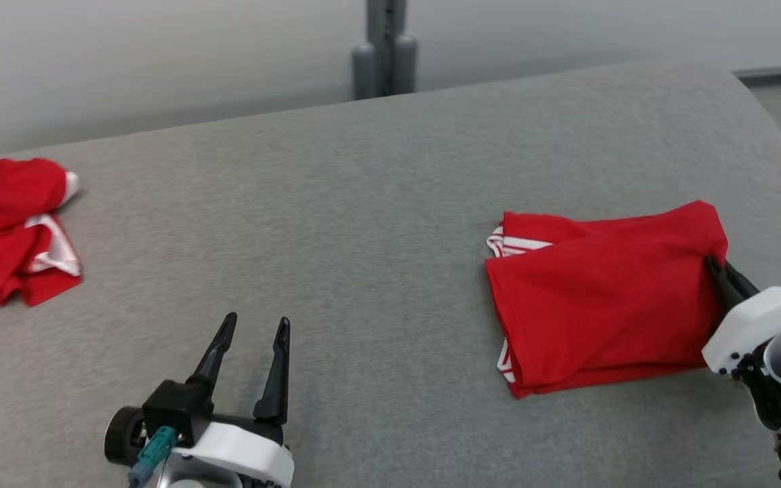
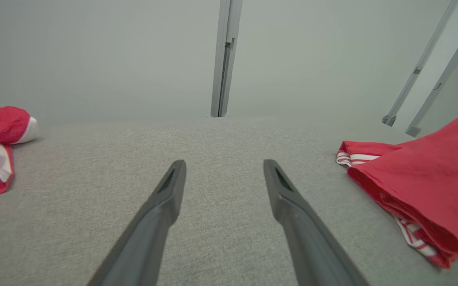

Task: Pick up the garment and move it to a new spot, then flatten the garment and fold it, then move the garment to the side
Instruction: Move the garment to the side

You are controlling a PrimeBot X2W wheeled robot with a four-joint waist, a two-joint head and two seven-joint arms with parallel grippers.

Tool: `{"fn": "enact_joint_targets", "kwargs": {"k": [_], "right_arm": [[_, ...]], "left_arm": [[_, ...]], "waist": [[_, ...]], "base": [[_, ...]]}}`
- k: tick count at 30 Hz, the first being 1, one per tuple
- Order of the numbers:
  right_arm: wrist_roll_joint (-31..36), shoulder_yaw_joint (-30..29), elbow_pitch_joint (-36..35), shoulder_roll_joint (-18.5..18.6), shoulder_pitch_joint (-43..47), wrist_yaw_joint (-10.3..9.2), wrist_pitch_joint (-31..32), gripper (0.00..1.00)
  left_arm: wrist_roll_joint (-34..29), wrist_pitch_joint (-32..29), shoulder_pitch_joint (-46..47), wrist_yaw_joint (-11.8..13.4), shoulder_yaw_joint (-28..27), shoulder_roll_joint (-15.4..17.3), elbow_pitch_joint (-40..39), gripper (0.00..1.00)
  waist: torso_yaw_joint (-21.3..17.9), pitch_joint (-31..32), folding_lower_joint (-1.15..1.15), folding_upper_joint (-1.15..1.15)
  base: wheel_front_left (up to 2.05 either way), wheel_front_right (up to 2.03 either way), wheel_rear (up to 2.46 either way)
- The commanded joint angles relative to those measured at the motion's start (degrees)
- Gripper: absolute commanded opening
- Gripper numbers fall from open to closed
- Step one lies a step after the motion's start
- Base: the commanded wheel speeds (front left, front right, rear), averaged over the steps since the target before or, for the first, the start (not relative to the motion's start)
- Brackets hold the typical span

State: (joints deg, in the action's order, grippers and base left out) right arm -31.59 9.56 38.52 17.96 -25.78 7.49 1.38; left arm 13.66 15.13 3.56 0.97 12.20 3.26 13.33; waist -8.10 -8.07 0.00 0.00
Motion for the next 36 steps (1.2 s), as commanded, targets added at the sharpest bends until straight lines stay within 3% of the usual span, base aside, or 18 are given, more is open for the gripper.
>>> {"fn": "enact_joint_targets", "kwargs": {"k": [1, 7, 17, 36], "right_arm": [[0.3, -0.2, 0.3, -0.1, -1.4, 0.01, -0.7, 0.00], [0.2, 0.7, 1.7, -0.9, -4.3, 0.01, -1.9, 0.00], [-1.1, -0.5, 7.1, -0.9, -12.0, 0.01, -4.1, 0.00], [4.9, -4.8, 24.9, 9.8, -27.7, 0.01, -9.6, 0.00]], "left_arm": [[-0.4, 0.0, 1.4, -0.3, 0.2, 0.6, 0.1, 1.00], [-1.1, -0.4, 3.8, -0.4, 1.0, 1.1, 0.2, 1.00], [-1.5, -0.9, 5.4, 0.2, 1.0, 2.4, -0.8, 1.00], [-2.2, -2.9, 7.1, 1.2, 1.4, 4.7, -5.7, 1.00]], "waist": [[-4.4, -2.4, 0.00, 0.00], [-7.2, -4.6, 0.00, 0.00], [-5.1, -7.5, 0.00, 0.00], [-1.7, -13.8, 0.00, 0.00]], "base": [[0.00, 0.00, 0.00], [0.00, 0.00, 0.00], [0.00, 0.00, 0.00], [0.00, 0.00, 0.00]]}}
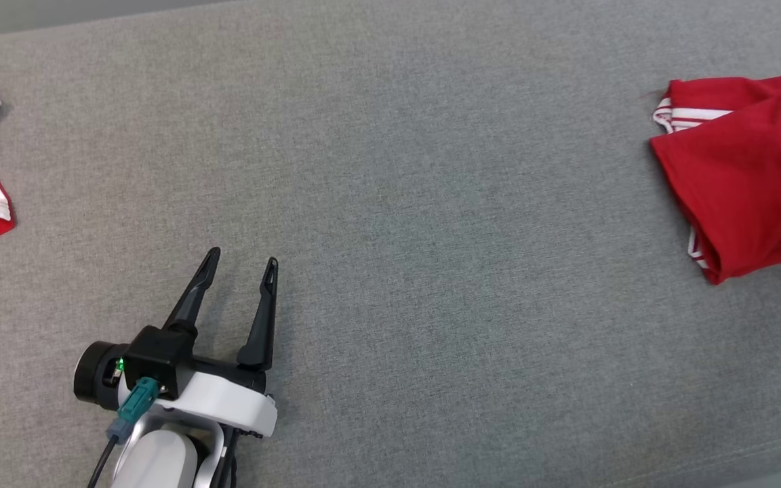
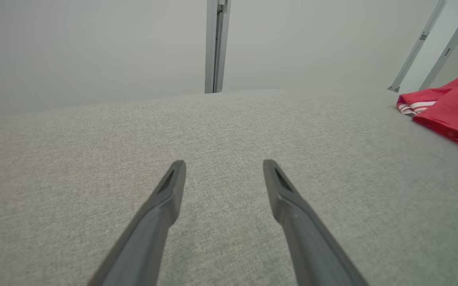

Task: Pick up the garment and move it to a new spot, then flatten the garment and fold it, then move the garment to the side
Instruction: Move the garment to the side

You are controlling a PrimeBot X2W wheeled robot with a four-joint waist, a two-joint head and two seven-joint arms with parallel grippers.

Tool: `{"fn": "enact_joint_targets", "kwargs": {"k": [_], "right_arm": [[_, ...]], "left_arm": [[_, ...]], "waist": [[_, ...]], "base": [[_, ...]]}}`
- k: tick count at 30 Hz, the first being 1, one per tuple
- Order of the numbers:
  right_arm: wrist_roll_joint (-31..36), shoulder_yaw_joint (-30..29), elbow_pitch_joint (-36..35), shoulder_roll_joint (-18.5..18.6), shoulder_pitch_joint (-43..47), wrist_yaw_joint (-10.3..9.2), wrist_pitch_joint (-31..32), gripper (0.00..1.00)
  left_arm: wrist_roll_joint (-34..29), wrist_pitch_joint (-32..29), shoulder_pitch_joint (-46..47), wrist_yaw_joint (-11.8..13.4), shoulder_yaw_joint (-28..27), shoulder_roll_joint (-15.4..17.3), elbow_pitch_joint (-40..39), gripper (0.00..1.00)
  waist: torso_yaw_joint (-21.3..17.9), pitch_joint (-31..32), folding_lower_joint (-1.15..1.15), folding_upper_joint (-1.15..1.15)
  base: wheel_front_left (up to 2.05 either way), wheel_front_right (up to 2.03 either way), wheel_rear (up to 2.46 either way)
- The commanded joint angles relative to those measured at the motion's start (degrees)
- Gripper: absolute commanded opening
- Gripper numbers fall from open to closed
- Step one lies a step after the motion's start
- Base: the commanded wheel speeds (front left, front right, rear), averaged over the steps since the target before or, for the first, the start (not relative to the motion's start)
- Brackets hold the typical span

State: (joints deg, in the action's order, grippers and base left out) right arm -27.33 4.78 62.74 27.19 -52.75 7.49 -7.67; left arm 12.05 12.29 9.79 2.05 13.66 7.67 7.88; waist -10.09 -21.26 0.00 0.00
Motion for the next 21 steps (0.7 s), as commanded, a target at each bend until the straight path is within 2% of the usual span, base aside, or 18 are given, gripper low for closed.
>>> {"fn": "enact_joint_targets", "kwargs": {"k": [1, 7, 8, 9, 10, 11, 16, 21], "right_arm": [[1.2, 0.1, 1.3, 0.8, -1.1, 0.01, -0.9, 0.00], [4.6, 0.7, 5.1, 1.4, -3.0, 0.01, -3.2, 0.00], [5.1, 0.6, 5.9, 1.1, -3.3, 0.01, -3.7, 0.17], [5.5, 0.4, 6.5, 0.9, -3.6, 0.01, -4.1, 0.42], [6.0, 0.2, 7.2, 0.9, -3.9, 0.01, -4.6, 0.80], [6.7, 0.1, 7.8, 0.8, -4.1, 0.01, -5.0, 1.00], [9.5, -0.4, 9.1, -0.4, -4.9, 0.01, -6.8, 1.00], [10.9, 0.3, 7.2, -1.5, -5.4, 0.01, -7.5, 1.00]], "left_arm": [[-0.6, -0.2, 0.9, 0.3, -0.1, 0.4, -0.4, 1.00], [-0.8, -0.5, 1.5, 0.5, 0.2, 0.8, -1.1, 1.00], [-0.8, -0.6, 1.5, 0.5, 0.2, 0.9, -1.1, 1.00], [-0.7, -0.6, 1.6, 0.6, 0.3, 0.9, -1.2, 1.00], [-0.7, -0.6, 1.6, 0.7, 0.3, 0.9, -1.3, 1.00], [-0.7, -0.7, 1.6, 0.7, 0.4, 1.0, -1.3, 1.00], [-0.6, -0.7, 1.5, 1.2, 0.6, 1.0, -1.2, 1.00], [0.0, -0.3, 1.4, 1.4, 0.8, 0.9, -0.7, 1.00]], "waist": [[0.3, -0.9, 0.00, 0.00], [0.6, -2.0, 0.00, 0.00], [0.6, -2.2, 0.00, 0.00], [0.7, -2.3, 0.00, 0.00], [0.7, -2.4, 0.00, 0.00], [0.8, -2.5, 0.00, 0.00], [0.9, -2.3, 0.00, 0.00], [0.8, -1.2, 0.00, 0.00]], "base": [[0.00, 0.00, 0.00], [0.00, 0.00, 0.00], [0.00, 0.00, 0.00], [0.00, 0.00, 0.00], [0.00, 0.00, 0.00], [0.00, 0.00, 0.00], [0.00, 0.00, 0.00], [0.00, 0.00, 0.00]]}}
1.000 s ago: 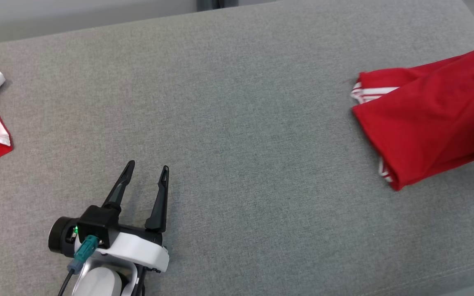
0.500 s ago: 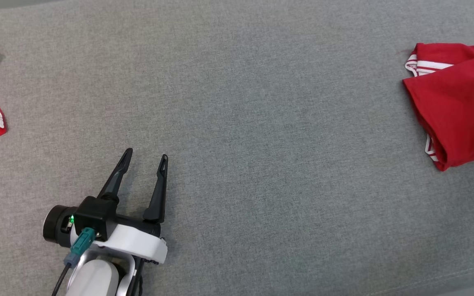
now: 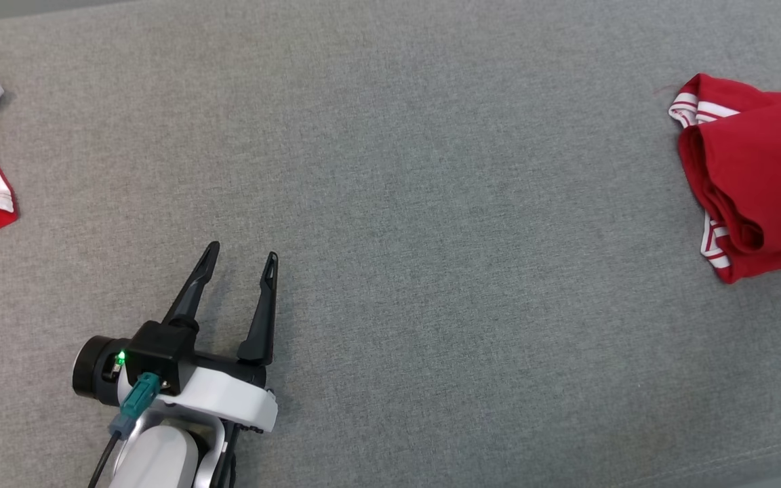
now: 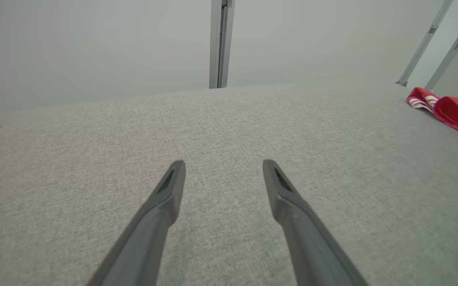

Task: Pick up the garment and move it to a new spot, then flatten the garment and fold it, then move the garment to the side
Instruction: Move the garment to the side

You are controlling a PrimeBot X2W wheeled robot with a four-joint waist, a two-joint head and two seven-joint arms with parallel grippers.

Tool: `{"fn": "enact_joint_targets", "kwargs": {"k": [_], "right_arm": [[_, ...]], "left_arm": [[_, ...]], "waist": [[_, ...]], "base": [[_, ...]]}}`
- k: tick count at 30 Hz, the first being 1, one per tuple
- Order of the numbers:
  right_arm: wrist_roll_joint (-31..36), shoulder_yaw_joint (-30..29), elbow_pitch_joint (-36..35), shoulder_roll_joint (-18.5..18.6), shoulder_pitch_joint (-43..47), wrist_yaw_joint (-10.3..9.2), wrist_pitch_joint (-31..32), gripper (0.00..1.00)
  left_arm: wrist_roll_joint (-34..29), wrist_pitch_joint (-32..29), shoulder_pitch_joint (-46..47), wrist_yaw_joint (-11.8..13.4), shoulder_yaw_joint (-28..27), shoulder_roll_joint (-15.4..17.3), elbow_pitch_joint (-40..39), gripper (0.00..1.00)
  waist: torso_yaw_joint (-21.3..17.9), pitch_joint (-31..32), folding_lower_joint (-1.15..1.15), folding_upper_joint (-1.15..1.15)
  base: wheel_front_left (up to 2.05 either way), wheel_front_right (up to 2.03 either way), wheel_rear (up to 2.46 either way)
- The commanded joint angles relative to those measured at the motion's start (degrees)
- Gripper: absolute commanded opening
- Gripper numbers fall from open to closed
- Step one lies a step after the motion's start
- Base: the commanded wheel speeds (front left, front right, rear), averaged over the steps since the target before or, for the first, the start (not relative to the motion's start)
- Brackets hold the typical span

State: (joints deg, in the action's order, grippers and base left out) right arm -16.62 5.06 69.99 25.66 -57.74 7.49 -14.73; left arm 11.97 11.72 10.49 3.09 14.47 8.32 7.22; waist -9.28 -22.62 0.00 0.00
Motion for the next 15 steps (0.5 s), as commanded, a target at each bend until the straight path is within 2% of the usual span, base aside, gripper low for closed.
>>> {"fn": "enact_joint_targets", "kwargs": {"k": [1, 8, 15], "right_arm": [[0.4, 0.2, -0.7, -0.2, -0.3, 0.01, -0.5, 1.00], [1.2, 2.6, -8.7, -2.2, 3.1, 0.01, -0.5, 1.00], [1.0, 5.0, -19.8, -4.9, 11.4, 0.01, -0.5, 1.00]], "left_arm": [[0.2, 0.4, 0.6, 0.3, 0.0, 0.2, 0.2, 1.00], [1.2, 1.3, 0.9, 0.3, -0.3, -0.2, 2.0, 1.00], [2.6, 2.4, -0.2, 0.5, -0.5, -1.4, 4.8, 1.00]], "waist": [[-0.1, 0.6, 0.00, 0.00], [0.3, 4.4, 0.00, 0.00], [2.6, 10.4, 0.00, 0.00]], "base": [[0.00, 0.00, 0.00], [0.00, 0.00, 0.00], [0.00, 0.00, 0.00]]}}
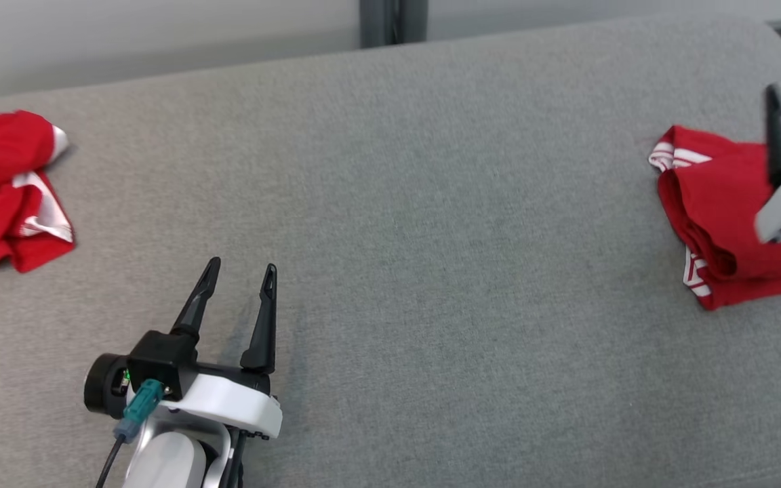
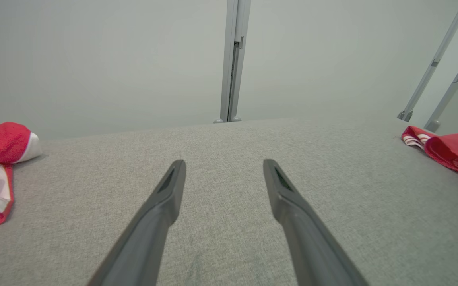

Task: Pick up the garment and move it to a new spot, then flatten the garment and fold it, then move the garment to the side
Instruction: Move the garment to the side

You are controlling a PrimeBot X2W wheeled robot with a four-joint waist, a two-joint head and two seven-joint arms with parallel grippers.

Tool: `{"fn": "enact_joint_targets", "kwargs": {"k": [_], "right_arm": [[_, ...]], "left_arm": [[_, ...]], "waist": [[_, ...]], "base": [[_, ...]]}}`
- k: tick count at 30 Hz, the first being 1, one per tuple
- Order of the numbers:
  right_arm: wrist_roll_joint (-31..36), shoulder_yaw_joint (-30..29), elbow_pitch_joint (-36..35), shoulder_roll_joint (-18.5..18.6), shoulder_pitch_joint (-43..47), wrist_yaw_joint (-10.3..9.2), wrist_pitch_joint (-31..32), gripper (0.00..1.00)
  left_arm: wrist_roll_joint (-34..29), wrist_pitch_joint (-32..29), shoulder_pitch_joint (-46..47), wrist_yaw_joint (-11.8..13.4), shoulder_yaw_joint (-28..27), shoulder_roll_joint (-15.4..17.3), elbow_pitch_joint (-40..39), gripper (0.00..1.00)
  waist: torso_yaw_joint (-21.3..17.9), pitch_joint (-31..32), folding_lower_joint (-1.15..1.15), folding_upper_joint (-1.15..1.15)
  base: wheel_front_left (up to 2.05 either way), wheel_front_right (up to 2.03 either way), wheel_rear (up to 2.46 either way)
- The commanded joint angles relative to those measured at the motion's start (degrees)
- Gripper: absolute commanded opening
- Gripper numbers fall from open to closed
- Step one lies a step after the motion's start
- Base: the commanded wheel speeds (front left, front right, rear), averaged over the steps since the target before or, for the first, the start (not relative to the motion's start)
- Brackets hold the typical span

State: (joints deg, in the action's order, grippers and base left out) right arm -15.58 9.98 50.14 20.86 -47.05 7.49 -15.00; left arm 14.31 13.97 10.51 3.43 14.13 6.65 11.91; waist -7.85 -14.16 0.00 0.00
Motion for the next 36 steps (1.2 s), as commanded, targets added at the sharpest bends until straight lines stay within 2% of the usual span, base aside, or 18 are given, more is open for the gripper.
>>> {"fn": "enact_joint_targets", "kwargs": {"k": [1, 12, 23, 28, 31, 36], "right_arm": [[-0.2, 0.2, -1.4, -0.5, 2.3, 0.01, -0.2, 1.00], [0.4, -0.9, -16.0, -7.6, 18.9, 0.01, -0.1, 1.00], [6.6, -10.3, -29.4, -16.6, 36.1, 0.01, -0.1, 1.00], [7.9, -11.9, -33.7, -17.8, 41.0, 0.01, 0.1, 1.00], [5.1, -11.1, -35.4, -17.8, 42.9, 0.01, 0.8, 1.00], [4.4, -11.1, -36.8, -17.8, 44.4, 0.01, 1.3, 1.00]], "left_arm": [[0.6, 0.3, -0.5, 0.1, 0.0, 0.0, 0.6, 1.00], [1.0, 1.1, -3.8, 1.5, -0.2, -1.1, 5.1, 1.00], [1.1, 1.2, -8.1, 2.9, -1.8, -1.3, 5.9, 1.00], [0.8, 1.3, -9.8, 3.1, -1.9, -1.4, 5.0, 1.00], [0.9, 1.3, -10.4, 3.0, -1.8, -1.6, 4.8, 1.00], [0.9, 1.3, -11.1, 3.0, -1.8, -1.7, 4.7, 1.00]], "waist": [[1.7, 2.9, 0.00, 0.00], [6.3, 10.3, 0.00, 0.00], [10.4, 14.5, 0.00, 0.00], [11.0, 15.0, 0.00, 0.00], [11.1, 15.2, 0.00, 0.00], [11.0, 15.2, 0.00, 0.00]], "base": [[0.00, 0.00, 0.00], [0.00, 0.00, 0.00], [0.00, 0.00, 0.00], [0.00, 0.00, 0.00], [0.00, 0.00, 0.00], [0.00, 0.00, 0.00]]}}
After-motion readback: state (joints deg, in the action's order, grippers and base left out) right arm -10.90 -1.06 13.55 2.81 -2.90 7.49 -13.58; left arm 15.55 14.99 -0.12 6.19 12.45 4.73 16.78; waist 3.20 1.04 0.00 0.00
